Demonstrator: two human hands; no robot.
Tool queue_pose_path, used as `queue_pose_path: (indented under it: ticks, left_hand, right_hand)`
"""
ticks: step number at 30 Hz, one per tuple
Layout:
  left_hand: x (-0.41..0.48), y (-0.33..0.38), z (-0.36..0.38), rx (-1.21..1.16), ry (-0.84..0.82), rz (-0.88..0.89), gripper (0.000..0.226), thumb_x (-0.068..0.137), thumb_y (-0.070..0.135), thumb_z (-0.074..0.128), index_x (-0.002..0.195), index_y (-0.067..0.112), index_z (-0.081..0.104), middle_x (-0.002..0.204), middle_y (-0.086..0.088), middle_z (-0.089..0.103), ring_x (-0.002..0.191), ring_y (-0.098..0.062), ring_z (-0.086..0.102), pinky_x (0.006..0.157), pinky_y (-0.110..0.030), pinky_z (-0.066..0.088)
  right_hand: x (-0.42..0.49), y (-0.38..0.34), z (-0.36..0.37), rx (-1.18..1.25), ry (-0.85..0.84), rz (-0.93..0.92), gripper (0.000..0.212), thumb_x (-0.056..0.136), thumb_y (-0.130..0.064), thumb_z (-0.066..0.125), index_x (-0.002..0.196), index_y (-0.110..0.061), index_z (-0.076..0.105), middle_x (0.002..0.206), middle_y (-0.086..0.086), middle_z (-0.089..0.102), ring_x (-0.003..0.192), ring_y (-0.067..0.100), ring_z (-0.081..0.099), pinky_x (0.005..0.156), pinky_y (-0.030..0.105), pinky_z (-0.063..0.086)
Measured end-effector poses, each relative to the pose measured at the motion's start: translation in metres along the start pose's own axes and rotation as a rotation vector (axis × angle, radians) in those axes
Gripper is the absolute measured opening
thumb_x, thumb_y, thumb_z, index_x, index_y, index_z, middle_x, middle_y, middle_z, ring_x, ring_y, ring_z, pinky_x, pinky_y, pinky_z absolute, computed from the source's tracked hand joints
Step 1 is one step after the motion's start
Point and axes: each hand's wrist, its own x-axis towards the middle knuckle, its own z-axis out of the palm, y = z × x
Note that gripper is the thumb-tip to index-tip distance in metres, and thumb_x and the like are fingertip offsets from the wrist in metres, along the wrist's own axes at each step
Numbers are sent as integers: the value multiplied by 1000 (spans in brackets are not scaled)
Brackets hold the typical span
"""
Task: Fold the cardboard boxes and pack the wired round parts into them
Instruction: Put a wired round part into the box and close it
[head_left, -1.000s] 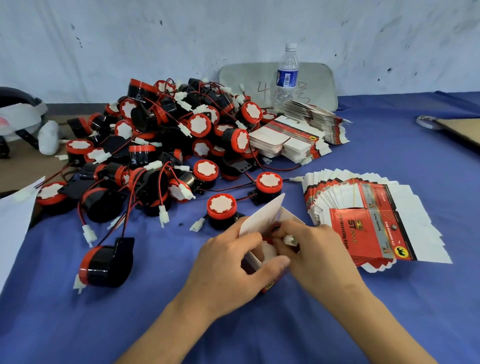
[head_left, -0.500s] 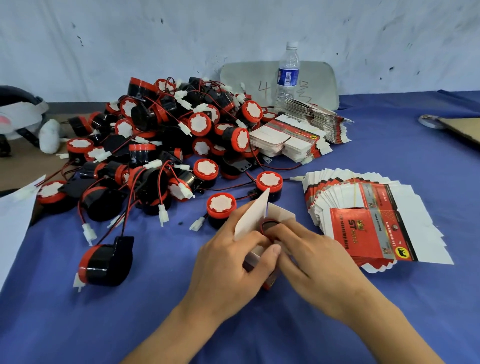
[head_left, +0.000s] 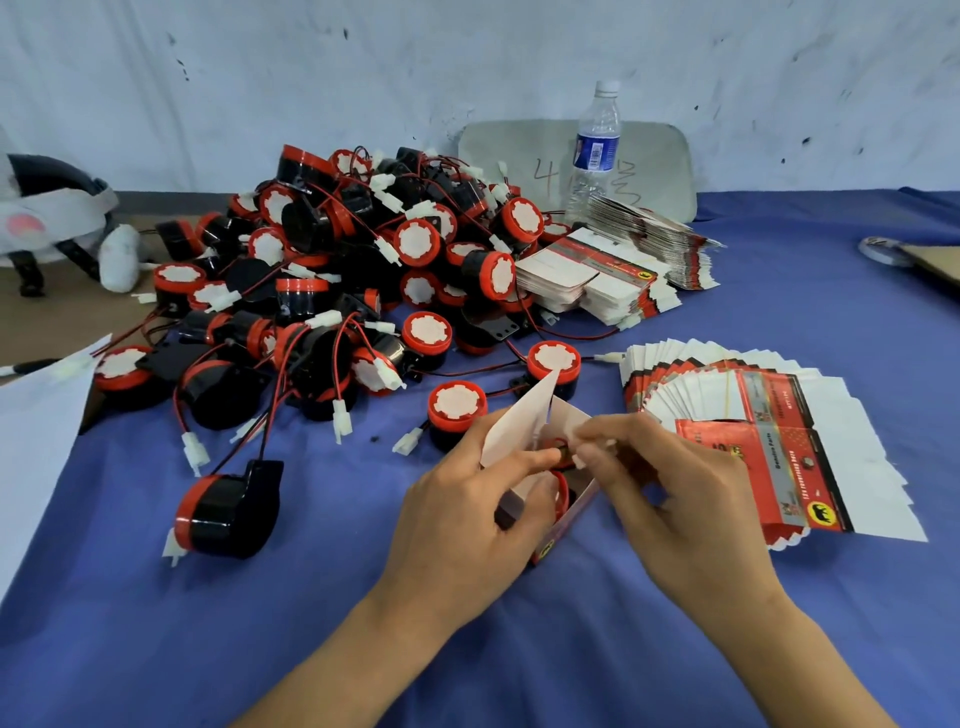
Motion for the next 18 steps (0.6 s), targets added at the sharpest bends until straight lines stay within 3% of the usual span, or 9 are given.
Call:
queue_pose_path:
  ticks: [2, 4, 7, 10, 13, 18]
  left_hand:
    - [0, -1, 0, 11, 12, 5, 37, 89, 46, 45, 106, 31, 74, 117, 19, 54, 95, -6, 57, 65, -34, 57]
    - [0, -2, 1, 14, 12, 2, 39, 89, 47, 44, 107, 30, 74, 116, 22, 51, 101, -6, 53, 66, -33, 58]
    - [0, -3, 2, -3, 30, -18, 41, 89, 47, 43, 109, 27, 73, 118, 18, 56, 101, -6, 53, 67, -35, 58]
    - [1, -3, 2, -19, 33, -25, 43, 89, 47, 42, 107, 25, 73, 117, 17, 57, 100, -5, 54, 70, -36, 58]
    - [2, -4, 1, -9, 33, -17, 40, 88, 48, 42, 102, 26, 74, 112, 27, 50, 103, -1, 53, 70, -33, 58]
    - [1, -5, 2, -11, 24, -16, 37, 88, 49, 44, 102, 29, 72, 123, 22, 54, 106, 1, 52, 72, -34, 58]
  right_hand:
    - [0, 0, 0, 59, 40, 45, 11, 91, -26, 63, 102, -23, 62, 80, -18, 64, 74, -8, 61, 63, 0, 41]
    - [0, -1, 2, 139, 69, 118, 14, 90, -28, 62, 94, -35, 50, 89, -21, 67, 78, -7, 64, 66, 2, 45]
    - [0, 2, 6, 138, 99, 116, 13, 83, -15, 66, 83, -23, 55, 92, -19, 67, 81, -3, 65, 67, 5, 48]
    - [-3, 7, 11, -34, 98, -2, 11, 80, -5, 73, 76, -3, 63, 82, -3, 67, 69, 11, 63, 59, 17, 50]
    - [-4, 10, 18, -281, 88, -94, 17, 83, -9, 72, 71, -3, 62, 72, 4, 63, 59, 22, 58, 49, 34, 48]
    - [-4, 13, 21, -450, 117, -97, 23, 83, -11, 73, 67, -5, 58, 66, 5, 59, 59, 28, 52, 49, 37, 48]
